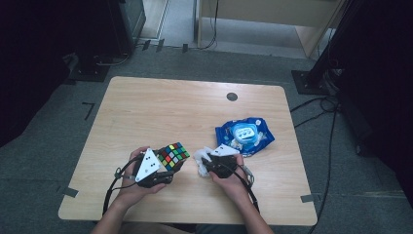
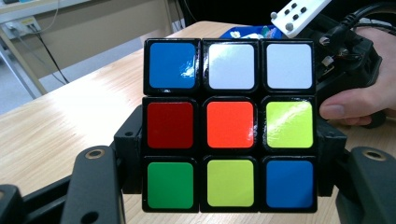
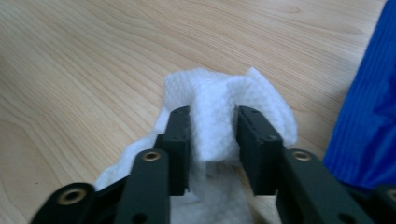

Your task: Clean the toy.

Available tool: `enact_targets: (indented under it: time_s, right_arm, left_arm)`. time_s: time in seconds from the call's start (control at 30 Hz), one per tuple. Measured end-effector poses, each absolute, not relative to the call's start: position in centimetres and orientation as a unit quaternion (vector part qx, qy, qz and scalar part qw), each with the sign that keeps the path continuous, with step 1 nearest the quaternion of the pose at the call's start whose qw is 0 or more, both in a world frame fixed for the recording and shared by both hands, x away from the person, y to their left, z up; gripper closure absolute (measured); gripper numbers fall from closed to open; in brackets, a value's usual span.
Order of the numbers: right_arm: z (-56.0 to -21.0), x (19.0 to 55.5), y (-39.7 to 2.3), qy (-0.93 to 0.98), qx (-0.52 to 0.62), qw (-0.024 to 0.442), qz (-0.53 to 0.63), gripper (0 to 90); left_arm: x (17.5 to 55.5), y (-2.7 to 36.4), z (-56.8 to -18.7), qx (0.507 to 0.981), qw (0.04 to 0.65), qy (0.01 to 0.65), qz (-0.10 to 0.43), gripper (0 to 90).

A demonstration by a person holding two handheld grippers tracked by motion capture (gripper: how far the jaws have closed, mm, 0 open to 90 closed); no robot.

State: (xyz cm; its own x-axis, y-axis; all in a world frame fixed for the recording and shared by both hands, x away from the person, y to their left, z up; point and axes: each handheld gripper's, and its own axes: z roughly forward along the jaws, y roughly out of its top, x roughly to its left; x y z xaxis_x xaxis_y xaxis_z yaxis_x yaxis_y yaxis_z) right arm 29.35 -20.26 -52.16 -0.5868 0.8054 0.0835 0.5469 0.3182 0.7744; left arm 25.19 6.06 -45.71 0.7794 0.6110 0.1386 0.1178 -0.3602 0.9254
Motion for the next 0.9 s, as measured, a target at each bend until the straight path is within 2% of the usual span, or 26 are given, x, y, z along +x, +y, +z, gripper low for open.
enact_targets:
  time_s: [0.1,0.17,0.27,0.4,0.63,0.77,0.9]
  right_arm:
    - [-52.1,29.3,-20.5,0.789,0.437,0.16,0.4,83.4]
    - [-52.0,29.4,-20.9,0.781,0.452,0.147,0.405,87.1]
    - [-51.1,29.0,-21.2,0.768,0.455,0.142,0.428,87.8]
    - [-48.0,27.9,-21.1,0.748,0.425,0.15,0.487,87.8]
    - [-41.7,24.6,-19.7,0.701,0.354,0.11,0.61,87.8]
    - [-40.5,23.5,-18.8,0.693,0.328,0.088,0.636,87.8]
    - [-41.0,23.6,-18.2,0.7,0.329,0.082,0.628,87.7]
  left_arm:
    - [25.2,6.0,-45.8,0.789,0.518,0.231,0.235,33.8]
    - [25.3,5.9,-45.9,0.79,0.517,0.233,0.233,33.8]
    - [25.3,5.9,-46.1,0.792,0.513,0.234,0.234,33.8]
    - [25.4,5.7,-46.3,0.794,0.51,0.235,0.232,33.8]
    - [25.1,5.0,-46.5,0.798,0.509,0.229,0.227,33.8]
    - [24.8,4.4,-46.5,0.799,0.513,0.222,0.223,33.8]
    - [24.3,4.0,-46.3,0.798,0.517,0.21,0.225,33.8]
